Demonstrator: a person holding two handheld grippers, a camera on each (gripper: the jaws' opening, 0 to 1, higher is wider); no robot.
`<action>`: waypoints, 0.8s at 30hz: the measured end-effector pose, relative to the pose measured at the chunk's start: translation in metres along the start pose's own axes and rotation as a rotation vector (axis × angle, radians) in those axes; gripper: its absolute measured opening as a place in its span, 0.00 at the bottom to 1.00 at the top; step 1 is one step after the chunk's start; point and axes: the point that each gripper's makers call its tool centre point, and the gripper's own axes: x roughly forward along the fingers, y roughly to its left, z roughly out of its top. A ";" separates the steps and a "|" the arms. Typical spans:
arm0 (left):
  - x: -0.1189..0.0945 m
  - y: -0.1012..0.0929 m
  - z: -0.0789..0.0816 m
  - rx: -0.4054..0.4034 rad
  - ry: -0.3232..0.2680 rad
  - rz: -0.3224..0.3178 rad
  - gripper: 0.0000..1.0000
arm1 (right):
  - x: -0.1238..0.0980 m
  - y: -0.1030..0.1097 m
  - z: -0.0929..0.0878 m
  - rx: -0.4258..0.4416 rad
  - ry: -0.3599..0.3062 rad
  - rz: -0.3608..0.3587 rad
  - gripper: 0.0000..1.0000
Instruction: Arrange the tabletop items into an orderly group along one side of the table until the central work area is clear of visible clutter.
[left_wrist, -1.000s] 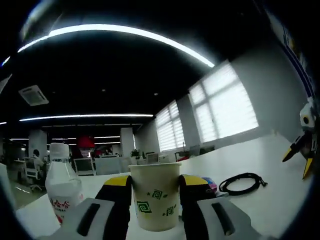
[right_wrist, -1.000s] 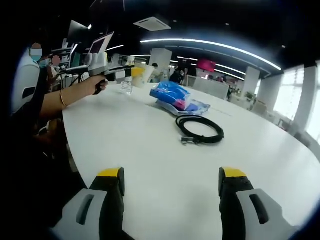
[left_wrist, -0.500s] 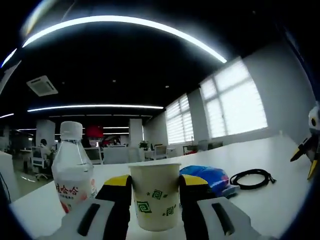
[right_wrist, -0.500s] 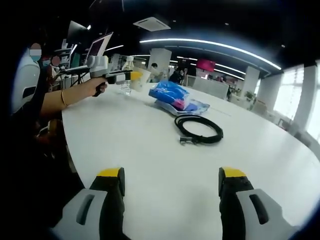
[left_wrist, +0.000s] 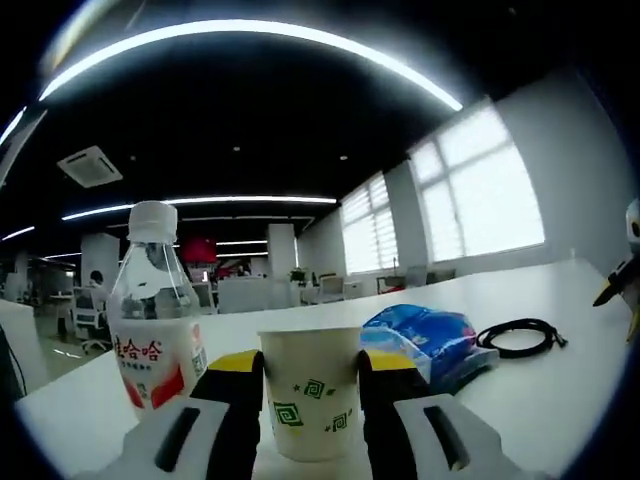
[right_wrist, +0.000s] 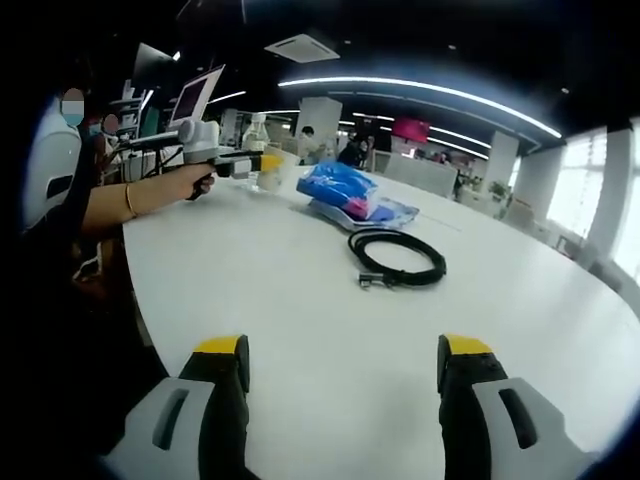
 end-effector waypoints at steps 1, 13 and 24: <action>0.001 0.001 -0.003 0.004 0.008 0.003 0.37 | 0.000 0.000 0.000 0.000 0.000 0.000 0.74; -0.007 0.009 -0.023 -0.028 0.095 0.028 0.37 | 0.001 0.001 -0.001 -0.002 0.007 0.001 0.73; -0.009 0.007 -0.024 -0.064 0.111 0.018 0.37 | 0.001 0.005 -0.001 -0.010 0.013 0.001 0.73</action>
